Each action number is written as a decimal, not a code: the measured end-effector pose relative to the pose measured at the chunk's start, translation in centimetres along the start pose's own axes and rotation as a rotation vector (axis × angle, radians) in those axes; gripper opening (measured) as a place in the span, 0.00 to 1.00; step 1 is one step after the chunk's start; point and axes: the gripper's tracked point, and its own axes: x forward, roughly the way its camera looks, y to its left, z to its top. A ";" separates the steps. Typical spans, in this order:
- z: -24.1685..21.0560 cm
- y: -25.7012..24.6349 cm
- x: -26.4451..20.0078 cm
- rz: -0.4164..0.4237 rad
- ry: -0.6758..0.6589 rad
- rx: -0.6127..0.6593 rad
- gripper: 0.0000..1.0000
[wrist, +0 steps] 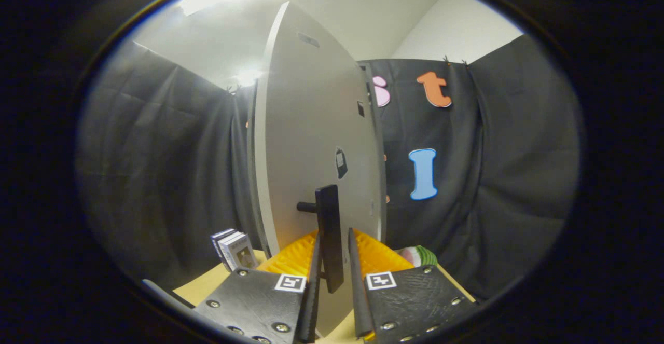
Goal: Open the shoe cabinet door, grab the shoes and put them into the shoe cabinet, then close the shoe cabinet door.
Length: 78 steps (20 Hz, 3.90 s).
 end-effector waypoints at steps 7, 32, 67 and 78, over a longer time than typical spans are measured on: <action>-0.4 -5.1 -2.0 -0.131 0.008 0.009 0.23; 2.6 -9.2 -6.5 -0.203 -0.066 -0.006 0.18; -45.2 12.4 4.5 0.032 0.792 0.114 0.18; -53.1 12.5 7.0 -0.021 0.933 0.018 0.18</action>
